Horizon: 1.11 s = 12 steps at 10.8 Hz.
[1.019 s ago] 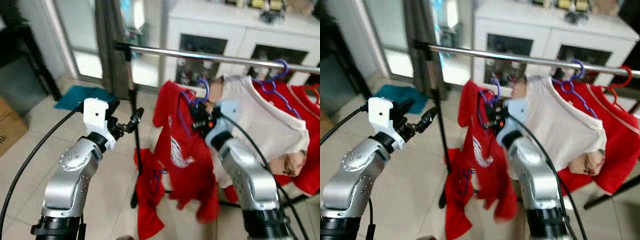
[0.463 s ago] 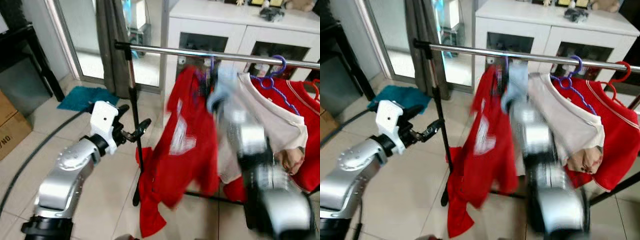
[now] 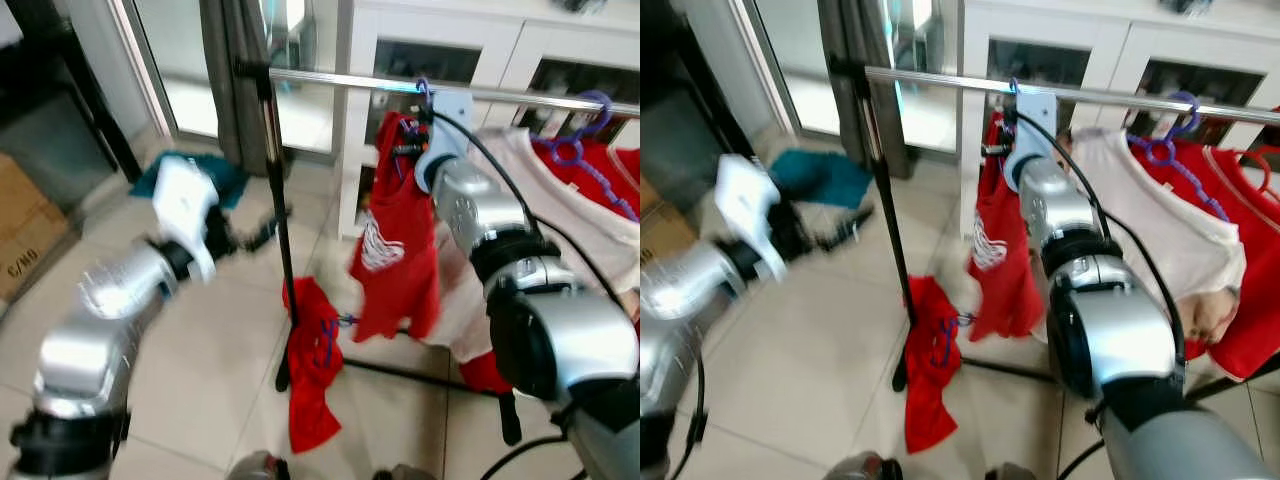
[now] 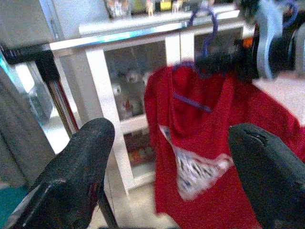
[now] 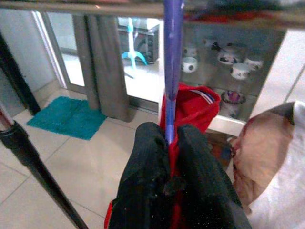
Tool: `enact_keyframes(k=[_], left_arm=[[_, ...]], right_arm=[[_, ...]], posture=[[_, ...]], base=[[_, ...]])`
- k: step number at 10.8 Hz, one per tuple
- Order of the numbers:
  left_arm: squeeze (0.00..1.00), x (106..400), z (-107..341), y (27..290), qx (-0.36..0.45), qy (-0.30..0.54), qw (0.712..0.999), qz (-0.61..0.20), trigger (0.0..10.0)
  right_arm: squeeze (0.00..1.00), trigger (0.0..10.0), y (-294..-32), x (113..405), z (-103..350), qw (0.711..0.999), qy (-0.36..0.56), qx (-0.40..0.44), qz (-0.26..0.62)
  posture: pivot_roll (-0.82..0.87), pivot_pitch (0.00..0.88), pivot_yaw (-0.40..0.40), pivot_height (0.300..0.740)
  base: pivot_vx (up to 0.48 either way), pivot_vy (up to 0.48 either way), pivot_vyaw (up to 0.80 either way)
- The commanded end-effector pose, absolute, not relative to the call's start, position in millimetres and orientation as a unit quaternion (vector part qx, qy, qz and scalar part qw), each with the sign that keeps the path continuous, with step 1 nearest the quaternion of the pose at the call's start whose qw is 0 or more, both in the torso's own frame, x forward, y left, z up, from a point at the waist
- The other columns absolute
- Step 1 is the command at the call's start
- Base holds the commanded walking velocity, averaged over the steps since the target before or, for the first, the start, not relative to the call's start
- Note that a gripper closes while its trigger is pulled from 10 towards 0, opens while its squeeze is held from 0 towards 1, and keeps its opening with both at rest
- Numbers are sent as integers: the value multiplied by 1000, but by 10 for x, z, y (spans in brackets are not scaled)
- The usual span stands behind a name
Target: Hang hanger
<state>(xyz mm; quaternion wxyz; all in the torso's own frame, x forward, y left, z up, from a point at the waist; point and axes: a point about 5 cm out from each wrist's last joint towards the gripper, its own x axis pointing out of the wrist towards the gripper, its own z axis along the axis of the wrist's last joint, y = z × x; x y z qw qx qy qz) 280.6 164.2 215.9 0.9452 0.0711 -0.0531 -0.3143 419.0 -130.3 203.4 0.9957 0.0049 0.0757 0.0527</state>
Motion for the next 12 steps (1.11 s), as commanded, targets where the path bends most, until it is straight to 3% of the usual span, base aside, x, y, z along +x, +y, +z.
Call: enact_keyframes(k=[1,5,7,8,10,11,12], left_arm=[[0,2782,2252,1634,67,-66,940,-329,10000],[0,2617,2341,1672,69,-64,930,-357,10000],[0,2578,2317,1681,72,-52,930,-356,10000],[0,2545,2318,1659,75,-48,924,-372,10000],[0,2499,2408,1601,69,-82,908,-404,10000],[0,2499,2424,1581,59,-91,906,-409,10000],[0,2537,2415,1565,57,-99,912,-394,10000]], right_arm=[[0,10000,-1357,4226,2196,998,47,14,36],[0,10000,-1388,4267,2478,998,-25,62,20],[0,10000,-1316,4265,2413,998,-3,51,30],[0,10000,-1277,4250,2254,998,53,25,30],[0,10000,-1267,4233,2158,996,71,39,33],[82,10000,-1277,4234,2164,996,64,51,31],[1000,10000,-1281,4239,2222,995,40,78,41]], posture=[[88,169,13,740],[106,227,-30,740],[113,225,-37,740],[118,216,-39,740],[115,199,-32,740],[110,188,-28,740],[95,151,-18,740]], base=[[0,0,0],[0,0,0],[0,0,0],[0,0,0],[0,0,0],[0,0,0],[0,0,0]])
